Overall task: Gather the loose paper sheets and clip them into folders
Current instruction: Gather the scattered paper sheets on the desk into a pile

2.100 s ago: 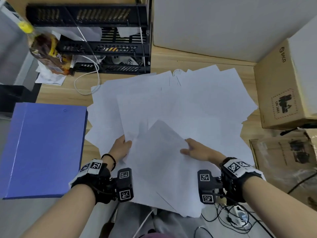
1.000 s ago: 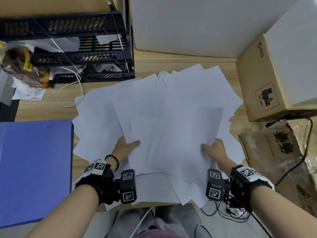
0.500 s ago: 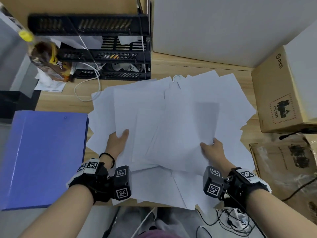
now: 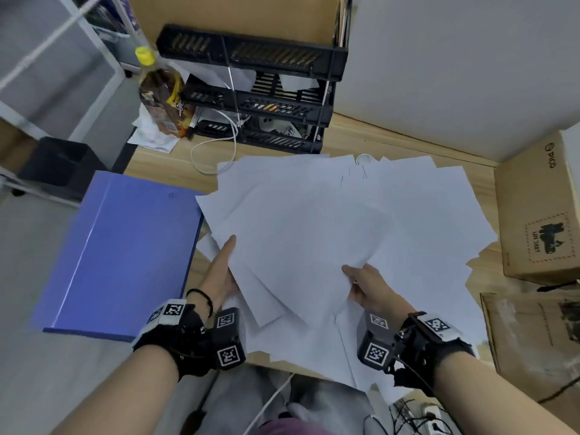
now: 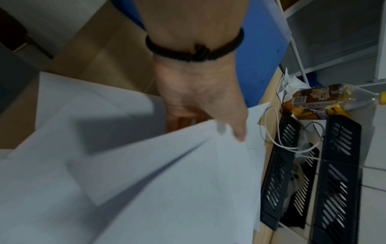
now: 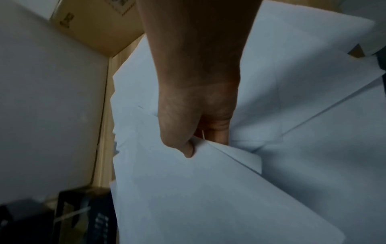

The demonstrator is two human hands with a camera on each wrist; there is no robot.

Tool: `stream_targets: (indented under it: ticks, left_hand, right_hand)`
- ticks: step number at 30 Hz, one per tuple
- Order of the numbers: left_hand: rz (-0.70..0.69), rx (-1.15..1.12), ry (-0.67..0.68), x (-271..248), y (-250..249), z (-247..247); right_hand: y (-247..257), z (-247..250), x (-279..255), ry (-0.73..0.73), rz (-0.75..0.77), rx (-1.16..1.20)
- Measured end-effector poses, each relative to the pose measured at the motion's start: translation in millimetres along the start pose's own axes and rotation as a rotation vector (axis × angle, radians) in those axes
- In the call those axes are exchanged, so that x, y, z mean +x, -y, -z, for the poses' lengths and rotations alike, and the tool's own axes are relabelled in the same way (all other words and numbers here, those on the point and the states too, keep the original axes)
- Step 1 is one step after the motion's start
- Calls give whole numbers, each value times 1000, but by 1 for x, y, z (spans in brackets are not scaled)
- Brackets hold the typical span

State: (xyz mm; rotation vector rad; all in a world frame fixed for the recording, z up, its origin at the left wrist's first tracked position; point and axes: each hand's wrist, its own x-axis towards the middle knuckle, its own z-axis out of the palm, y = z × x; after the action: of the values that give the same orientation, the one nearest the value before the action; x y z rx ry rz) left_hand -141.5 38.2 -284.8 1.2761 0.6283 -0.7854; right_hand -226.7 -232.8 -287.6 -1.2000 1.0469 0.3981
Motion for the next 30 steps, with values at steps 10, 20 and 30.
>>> stream_targets:
  ticks: [10, 20, 30]
  left_hand:
    - [-176, 173, -325, 25, 13, 17]
    - [-292, 437, -429, 26, 13, 39]
    - [-264, 577, -256, 32, -2, 57]
  right_hand:
    - [-23, -1, -20, -39, 24, -264]
    - [-22, 43, -16, -202, 17, -185]
    - [-23, 27, -8, -171, -5, -299]
